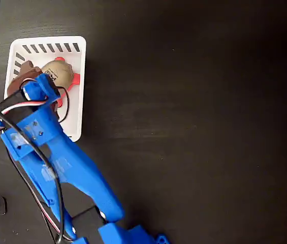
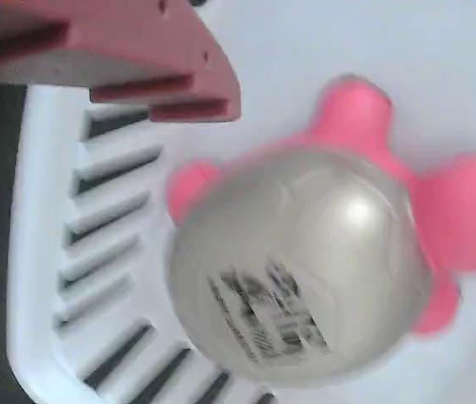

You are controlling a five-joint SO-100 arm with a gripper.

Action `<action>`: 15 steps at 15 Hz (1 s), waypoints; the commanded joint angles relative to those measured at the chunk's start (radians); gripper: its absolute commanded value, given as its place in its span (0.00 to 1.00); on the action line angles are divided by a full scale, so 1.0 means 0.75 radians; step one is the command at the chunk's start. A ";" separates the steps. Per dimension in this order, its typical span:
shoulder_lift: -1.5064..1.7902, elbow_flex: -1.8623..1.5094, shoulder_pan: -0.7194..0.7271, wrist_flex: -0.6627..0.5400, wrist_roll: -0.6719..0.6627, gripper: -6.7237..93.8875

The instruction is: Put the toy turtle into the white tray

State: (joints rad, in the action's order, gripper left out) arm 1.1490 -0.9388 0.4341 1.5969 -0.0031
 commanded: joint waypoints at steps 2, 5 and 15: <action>0.405 0.027 -0.053 0.033 0.022 0.26; 0.681 -0.121 -0.125 -0.006 0.029 0.07; 1.745 -1.454 -0.554 -0.509 0.135 0.07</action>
State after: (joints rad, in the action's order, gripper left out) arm 2.2979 -1.8331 0.0230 1.3300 0.0828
